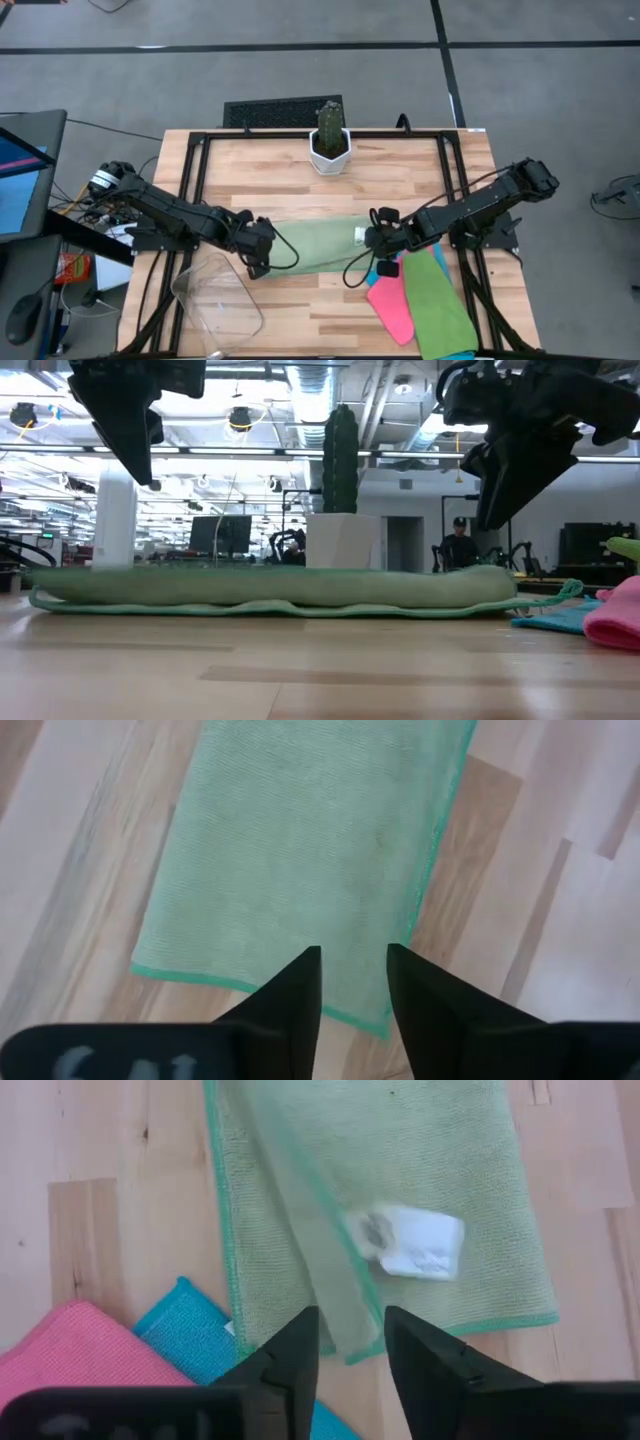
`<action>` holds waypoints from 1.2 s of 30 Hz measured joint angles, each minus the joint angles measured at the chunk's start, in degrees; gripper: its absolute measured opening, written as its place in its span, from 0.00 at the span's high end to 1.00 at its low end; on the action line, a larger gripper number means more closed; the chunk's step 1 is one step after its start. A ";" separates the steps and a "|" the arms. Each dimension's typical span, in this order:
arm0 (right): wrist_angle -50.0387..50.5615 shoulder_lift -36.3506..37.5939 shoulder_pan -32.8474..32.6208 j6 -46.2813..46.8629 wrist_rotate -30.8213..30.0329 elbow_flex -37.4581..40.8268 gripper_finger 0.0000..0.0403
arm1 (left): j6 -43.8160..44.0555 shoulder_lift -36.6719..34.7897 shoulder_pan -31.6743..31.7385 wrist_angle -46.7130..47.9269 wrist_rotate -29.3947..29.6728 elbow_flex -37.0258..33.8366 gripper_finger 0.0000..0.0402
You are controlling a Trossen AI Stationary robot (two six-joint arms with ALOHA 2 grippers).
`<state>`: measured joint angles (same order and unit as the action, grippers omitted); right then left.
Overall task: Fold microfiber towels
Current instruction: Fold the light green microfiber cloth
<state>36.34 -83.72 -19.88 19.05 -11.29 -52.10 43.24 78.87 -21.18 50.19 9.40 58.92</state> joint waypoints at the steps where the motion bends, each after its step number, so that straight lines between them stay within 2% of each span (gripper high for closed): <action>1: 0.02 0.00 0.00 0.00 0.00 0.00 0.63 | 0.06 0.00 -0.17 -0.03 0.05 0.00 0.72; 7: -0.13 0.00 0.11 0.28 0.01 0.00 0.58 | 2.21 1.41 -1.11 -0.33 1.80 0.04 0.72; 13: -1.60 0.00 0.02 3.82 0.29 0.44 0.56 | 1.57 7.12 -2.80 -6.11 0.05 0.04 0.72; 17: -2.51 1.25 3.66 8.07 -0.14 2.93 0.56 | 2.33 10.80 -3.48 -7.91 0.66 0.04 0.72; 22: -2.46 4.84 11.44 -0.99 -0.63 3.74 0.56 | 1.09 10.73 -2.75 -6.80 1.48 0.04 0.72; 25: -3.77 4.84 17.19 -8.08 -0.33 3.58 0.56 | -0.69 8.90 -1.11 -5.36 5.34 0.04 0.72; 28: -6.96 2.56 21.91 -11.99 4.22 3.67 0.56 | -1.09 7.65 1.14 -5.08 10.30 0.04 0.72; 31: -13.00 -0.21 23.68 -12.94 10.09 4.84 0.57 | -1.07 7.15 3.19 -6.09 15.13 -0.02 0.72; 33: -18.66 -1.93 23.81 -13.07 11.39 6.05 0.58 | -2.33 7.15 4.31 -10.25 15.44 -1.13 0.72; 36: -24.59 -3.08 24.08 -12.73 11.43 8.55 0.60 | -4.51 7.25 5.49 -20.60 12.81 -5.94 0.72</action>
<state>11.75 -86.81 4.21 6.32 0.14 -43.55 38.73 86.12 -15.70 29.59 22.22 52.98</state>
